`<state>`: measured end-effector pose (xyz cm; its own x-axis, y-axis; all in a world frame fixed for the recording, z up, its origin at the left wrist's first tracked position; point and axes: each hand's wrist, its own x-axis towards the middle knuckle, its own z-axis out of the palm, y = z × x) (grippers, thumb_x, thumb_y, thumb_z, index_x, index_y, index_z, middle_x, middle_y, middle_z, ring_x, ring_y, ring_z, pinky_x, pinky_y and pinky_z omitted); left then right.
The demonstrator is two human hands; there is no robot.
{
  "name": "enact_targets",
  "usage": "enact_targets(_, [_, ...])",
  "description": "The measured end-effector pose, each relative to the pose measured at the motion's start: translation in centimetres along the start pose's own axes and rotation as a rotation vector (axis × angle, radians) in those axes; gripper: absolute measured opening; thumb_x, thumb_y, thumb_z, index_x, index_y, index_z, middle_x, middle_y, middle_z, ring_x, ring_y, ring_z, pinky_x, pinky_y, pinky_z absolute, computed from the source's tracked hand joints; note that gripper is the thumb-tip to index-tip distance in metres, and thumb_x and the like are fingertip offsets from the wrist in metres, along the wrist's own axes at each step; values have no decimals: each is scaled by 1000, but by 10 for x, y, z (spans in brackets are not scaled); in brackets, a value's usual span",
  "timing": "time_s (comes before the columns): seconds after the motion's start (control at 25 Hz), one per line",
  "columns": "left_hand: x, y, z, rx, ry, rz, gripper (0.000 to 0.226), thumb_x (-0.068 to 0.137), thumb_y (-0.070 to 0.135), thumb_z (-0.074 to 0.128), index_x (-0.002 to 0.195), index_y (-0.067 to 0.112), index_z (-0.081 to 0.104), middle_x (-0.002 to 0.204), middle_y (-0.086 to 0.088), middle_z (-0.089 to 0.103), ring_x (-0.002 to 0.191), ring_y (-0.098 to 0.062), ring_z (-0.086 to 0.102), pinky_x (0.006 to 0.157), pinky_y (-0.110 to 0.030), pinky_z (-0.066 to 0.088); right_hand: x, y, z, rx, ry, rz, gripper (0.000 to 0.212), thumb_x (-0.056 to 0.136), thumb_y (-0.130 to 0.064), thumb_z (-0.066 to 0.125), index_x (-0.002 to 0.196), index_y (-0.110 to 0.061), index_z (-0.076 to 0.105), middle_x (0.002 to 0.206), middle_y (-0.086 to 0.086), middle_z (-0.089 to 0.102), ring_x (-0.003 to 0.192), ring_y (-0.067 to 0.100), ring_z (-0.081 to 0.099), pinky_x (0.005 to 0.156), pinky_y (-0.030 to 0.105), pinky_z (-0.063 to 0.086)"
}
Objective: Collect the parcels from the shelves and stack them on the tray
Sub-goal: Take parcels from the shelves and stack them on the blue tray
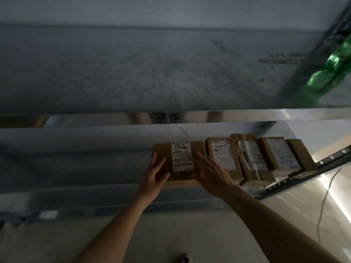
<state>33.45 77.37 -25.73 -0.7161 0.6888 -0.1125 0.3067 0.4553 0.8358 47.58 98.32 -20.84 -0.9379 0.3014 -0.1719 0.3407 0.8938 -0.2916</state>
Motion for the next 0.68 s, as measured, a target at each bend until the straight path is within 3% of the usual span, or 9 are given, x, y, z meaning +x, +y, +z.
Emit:
enact_targets(0.12, [1,-3,-2,-37,4,-21,74,83,70,49,147,36,36,162,18,0,149,-10,9,118,-49,29,3,-2,3,47,4,-2,66,98,-52,45,156,-32,19,167,-6,8,141,26,32,100,42,51])
enact_targets(0.24, [0,-4,-3,-51,3,6,66,86,65,50,145,40,34,162,17,-3,149,-10,5,120,-48,24,5,-1,9,98,-33,1,75,93,-60,41,158,-34,12,167,-6,1,150,34,18,114,55,37])
enact_targets(0.36, [-3,-3,0,-31,17,22,59,93,55,53,147,41,32,161,18,-7,148,-8,0,120,-44,19,7,1,11,98,-15,-24,78,94,-56,47,159,-29,13,168,-4,-2,152,34,9,120,57,25])
enact_targets(0.52, [-7,-3,0,-40,40,22,81,79,74,50,150,39,31,162,18,-8,146,-5,0,117,-41,19,8,-2,12,112,-8,-29,81,94,-51,55,159,-31,10,167,-7,-4,153,34,3,121,59,20])
enact_targets(0.68, [-16,4,-16,-4,14,22,91,73,78,52,151,38,28,162,17,-9,145,-6,0,118,-42,17,6,-12,7,94,-35,-31,83,94,-55,53,159,-33,7,167,-8,-7,153,34,0,121,60,18])
